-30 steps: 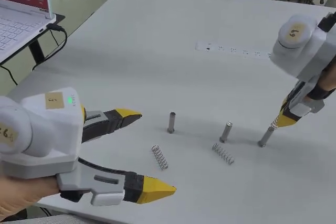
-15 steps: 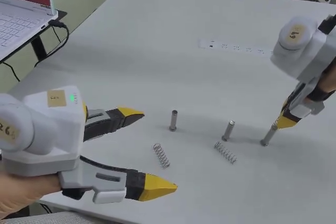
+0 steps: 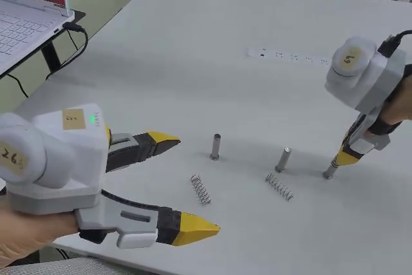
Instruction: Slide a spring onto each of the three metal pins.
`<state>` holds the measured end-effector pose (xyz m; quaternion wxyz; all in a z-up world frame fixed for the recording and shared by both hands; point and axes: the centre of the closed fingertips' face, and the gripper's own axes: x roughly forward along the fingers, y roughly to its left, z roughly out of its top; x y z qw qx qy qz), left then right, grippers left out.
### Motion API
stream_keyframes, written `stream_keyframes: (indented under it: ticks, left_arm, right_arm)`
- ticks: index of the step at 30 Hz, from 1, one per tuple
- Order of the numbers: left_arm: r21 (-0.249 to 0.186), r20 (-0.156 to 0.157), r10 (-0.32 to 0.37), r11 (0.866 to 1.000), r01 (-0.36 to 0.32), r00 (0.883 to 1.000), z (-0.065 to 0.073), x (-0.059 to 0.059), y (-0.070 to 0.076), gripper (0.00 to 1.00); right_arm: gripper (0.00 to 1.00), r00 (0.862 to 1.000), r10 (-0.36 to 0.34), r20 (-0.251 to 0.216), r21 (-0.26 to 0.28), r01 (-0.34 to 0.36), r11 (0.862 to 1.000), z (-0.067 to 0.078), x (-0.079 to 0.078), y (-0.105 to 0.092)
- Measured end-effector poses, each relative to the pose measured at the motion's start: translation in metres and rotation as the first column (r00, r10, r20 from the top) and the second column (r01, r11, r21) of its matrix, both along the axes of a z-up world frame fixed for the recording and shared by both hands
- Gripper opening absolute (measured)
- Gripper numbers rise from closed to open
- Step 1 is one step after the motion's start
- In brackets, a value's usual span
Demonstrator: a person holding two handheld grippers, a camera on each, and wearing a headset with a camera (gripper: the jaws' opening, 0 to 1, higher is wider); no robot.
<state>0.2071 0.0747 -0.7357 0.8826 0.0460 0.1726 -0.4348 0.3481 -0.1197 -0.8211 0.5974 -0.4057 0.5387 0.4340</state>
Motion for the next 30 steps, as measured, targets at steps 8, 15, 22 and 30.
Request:
stream_keyframes:
  ticks: [8,15,22,30]
  left_arm:
    - [0.002,-0.002,0.000,1.000,0.000,1.000,-0.001,0.000,0.000,0.79]
    - [0.002,-0.002,0.000,1.000,0.000,1.000,-0.001,-0.001,0.001,0.78]
    - [0.003,-0.002,-0.003,1.000,0.003,1.000,-0.001,-0.001,0.000,0.78]
    - [0.004,-0.004,-0.007,1.000,0.007,1.000,-0.002,-0.001,0.000,0.78]
  right_arm:
    - [0.09,1.000,-0.005,0.003,-0.016,0.005,1.000,-0.017,-0.001,-0.001]
    - [0.09,1.000,-0.017,0.007,-0.009,0.017,1.000,-0.026,-0.003,-0.001]
    - [0.10,1.000,-0.016,0.012,0.010,0.016,1.000,-0.025,-0.003,0.002]
    - [0.16,0.999,-0.010,0.037,0.037,0.009,0.999,-0.019,-0.002,0.006]
